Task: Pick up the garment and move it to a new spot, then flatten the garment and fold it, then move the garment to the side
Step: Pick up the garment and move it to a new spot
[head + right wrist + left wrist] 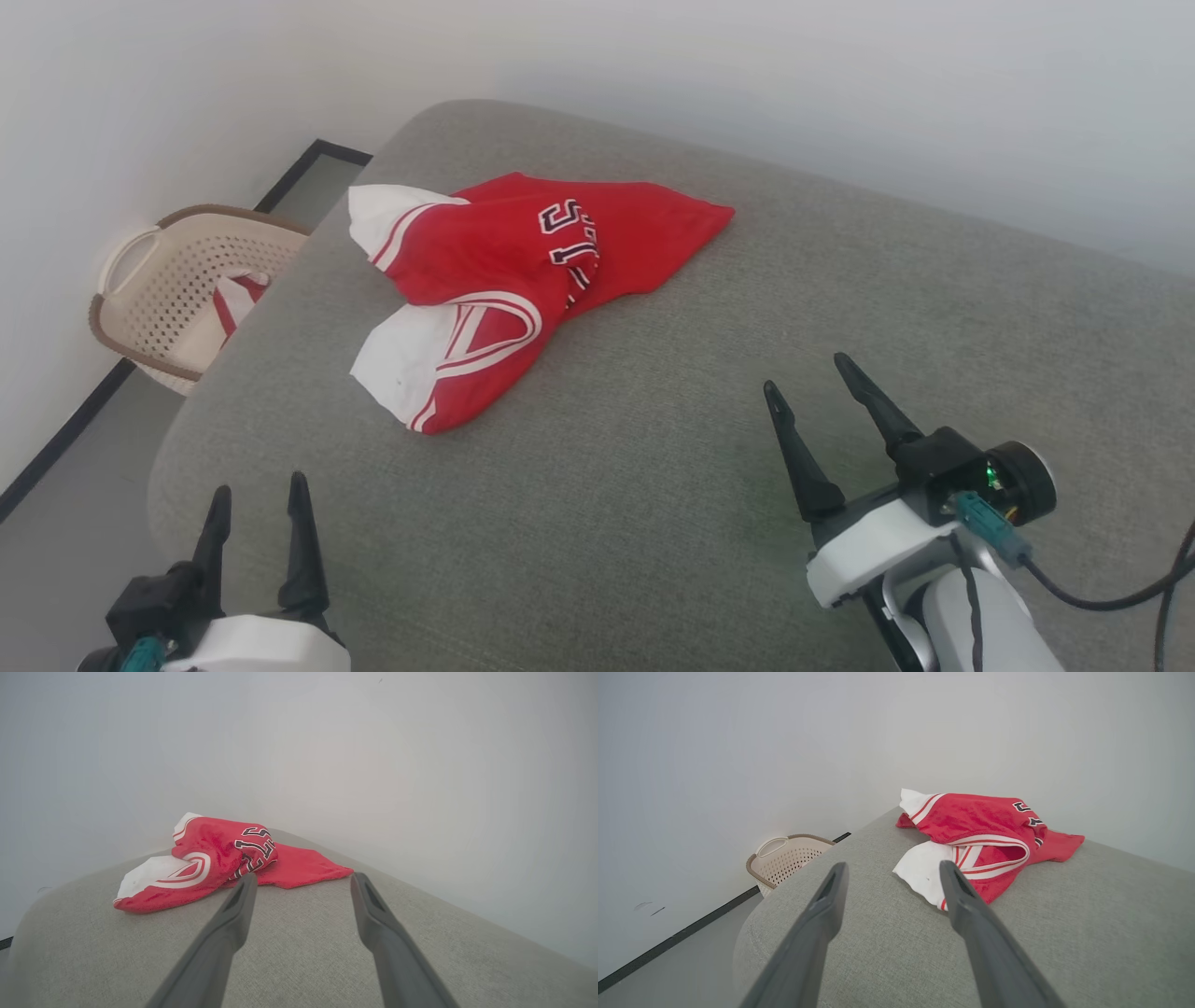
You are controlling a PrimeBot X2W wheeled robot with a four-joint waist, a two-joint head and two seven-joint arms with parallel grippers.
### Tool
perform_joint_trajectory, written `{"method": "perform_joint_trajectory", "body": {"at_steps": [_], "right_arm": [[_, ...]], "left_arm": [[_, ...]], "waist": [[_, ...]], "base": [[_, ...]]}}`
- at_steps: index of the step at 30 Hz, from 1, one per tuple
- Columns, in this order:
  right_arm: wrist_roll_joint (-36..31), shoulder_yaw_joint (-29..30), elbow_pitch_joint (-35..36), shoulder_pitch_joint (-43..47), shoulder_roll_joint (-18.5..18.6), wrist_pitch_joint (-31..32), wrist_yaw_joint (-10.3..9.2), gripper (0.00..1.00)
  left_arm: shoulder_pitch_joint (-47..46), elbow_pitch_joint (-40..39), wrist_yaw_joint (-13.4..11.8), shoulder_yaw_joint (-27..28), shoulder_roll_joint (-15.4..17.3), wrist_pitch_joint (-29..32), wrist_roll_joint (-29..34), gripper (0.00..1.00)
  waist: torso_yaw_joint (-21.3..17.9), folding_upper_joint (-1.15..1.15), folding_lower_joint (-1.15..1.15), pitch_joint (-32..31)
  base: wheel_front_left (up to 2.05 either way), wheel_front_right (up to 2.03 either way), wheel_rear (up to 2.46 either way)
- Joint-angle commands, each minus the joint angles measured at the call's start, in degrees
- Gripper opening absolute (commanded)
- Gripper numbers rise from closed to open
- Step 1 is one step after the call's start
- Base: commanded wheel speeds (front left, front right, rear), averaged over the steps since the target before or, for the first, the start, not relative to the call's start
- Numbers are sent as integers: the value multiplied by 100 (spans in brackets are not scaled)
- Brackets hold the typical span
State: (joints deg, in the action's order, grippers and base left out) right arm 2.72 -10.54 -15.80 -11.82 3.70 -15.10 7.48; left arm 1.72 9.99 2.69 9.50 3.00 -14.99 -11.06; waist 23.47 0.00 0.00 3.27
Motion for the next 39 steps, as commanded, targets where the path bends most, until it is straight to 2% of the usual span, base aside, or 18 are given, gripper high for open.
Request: {"method": "perform_joint_trajectory", "body": {"at_steps": [1, 6, 10, 15, 20, 23, 25, 29, 33, 34, 35, 39], "right_arm": [[25, -4, -17, -43, -4, -8, 3, 100], [49, -93, -42, -131, 3, -8, 3, 100], [22, -13, -18, -209, 44, -8, 3, 100], [-36, 140, 41, -320, 106, -8, 3, 100], [-64, 313, 120, -369, 105, -8, 3, 100], [-82, 307, 152, -434, 75, -8, 3, 100], [-82, 315, 189, -488, 60, -8, 2, 100], [-84, 403, 253, -612, 32, -8, 3, 100], [-103, 472, 309, -696, -3, -8, 2, 100], [-103, 472, 309, -696, -3, -8, 2, 100], [-116, 488, 350, -751, -17, -8, 3, 100], [-116, 493, 417, -846, -41, -8, 3, 100]], "left_arm": [[57, -27, -43, -2, -11, -29, -54, 100], [-24, -81, 21, -7, -7, -29, -111, 100], [-501, 40, 246, -90, 58, -29, 112, 100], [-1633, 704, 430, -335, 514, -29, 266, 100], [-2945, 2105, 475, -608, 1116, 161, -68, 100], [-3573, 3033, 478, -788, 1525, 946, -461, 100], [-3996, 3518, 479, -722, 1692, 1607, -987, 100], [-4552, 4054, 479, -768, 2182, 2821, -1916, 100], [-4822, 4322, 480, -810, 2453, 3749, -2705, 100], [-4822, 4322, 480, -810, 2453, 3749, -2705, 100], [-4897, 4439, 480, -882, 2598, 4130, -2961, 100], [-4893, 4809, 479, -973, 2643, 4770, -3328, 100]], "waist": [[37, 0, 0, -6], [-120, 0, 0, 74], [-444, 0, 0, 258], [-992, 0, 0, 623], [-1511, 0, 0, 956], [-1843, 0, 0, 1153], [-2028, 0, 0, 1288], [-2355, 0, 0, 1592], [-2591, 0, 0, 1899], [-2591, 0, 0, 1899], [-2683, 0, 0, 2069], [-2825, 0, 0, 2349]], "base": [[0, 0, 0], [0, 0, 0], [0, 0, 0], [0, 0, 0], [0, 0, 0], [0, 0, 0], [0, 0, 0], [0, 0, 0], [0, 0, 0], [0, 0, 0], [0, 0, 0], [0, 0, 0]]}}
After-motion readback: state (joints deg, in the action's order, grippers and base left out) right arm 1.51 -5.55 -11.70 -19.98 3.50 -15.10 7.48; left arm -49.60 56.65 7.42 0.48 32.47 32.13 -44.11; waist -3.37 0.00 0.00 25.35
